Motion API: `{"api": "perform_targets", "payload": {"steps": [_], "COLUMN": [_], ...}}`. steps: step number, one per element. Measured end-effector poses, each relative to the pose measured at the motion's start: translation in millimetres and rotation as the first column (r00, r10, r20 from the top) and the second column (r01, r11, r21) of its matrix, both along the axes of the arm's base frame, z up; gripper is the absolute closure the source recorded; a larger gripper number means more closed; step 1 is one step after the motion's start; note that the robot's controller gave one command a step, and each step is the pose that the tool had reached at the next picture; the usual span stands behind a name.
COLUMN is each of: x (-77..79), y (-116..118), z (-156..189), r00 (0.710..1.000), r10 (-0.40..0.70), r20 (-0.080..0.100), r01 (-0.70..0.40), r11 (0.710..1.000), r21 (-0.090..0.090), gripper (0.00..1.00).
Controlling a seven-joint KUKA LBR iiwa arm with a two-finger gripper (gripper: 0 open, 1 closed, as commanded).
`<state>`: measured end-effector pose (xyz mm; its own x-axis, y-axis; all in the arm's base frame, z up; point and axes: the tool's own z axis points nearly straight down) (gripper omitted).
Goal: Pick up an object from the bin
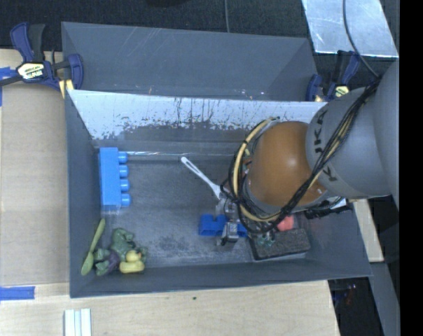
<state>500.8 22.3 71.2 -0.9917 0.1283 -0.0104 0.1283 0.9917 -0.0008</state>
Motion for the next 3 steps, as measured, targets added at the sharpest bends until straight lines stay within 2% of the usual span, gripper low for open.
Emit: {"api": "perform_targets", "payload": {"steps": [1,2,3], "x": [0.0,-11.4,-6.8], "y": [0.0,1.3,0.3], "z": [0.0,67.9,158.1], "r00": [1.000,0.999,0.999], "r10": [0.000,0.036,-0.043], "r20": [0.000,-0.006,-0.005], "r01": [0.000,-0.036,0.043], "r11": [1.000,0.999,0.999], "r21": [0.000,-0.001,0.000], "gripper": [1.00,1.00,1.00]}}
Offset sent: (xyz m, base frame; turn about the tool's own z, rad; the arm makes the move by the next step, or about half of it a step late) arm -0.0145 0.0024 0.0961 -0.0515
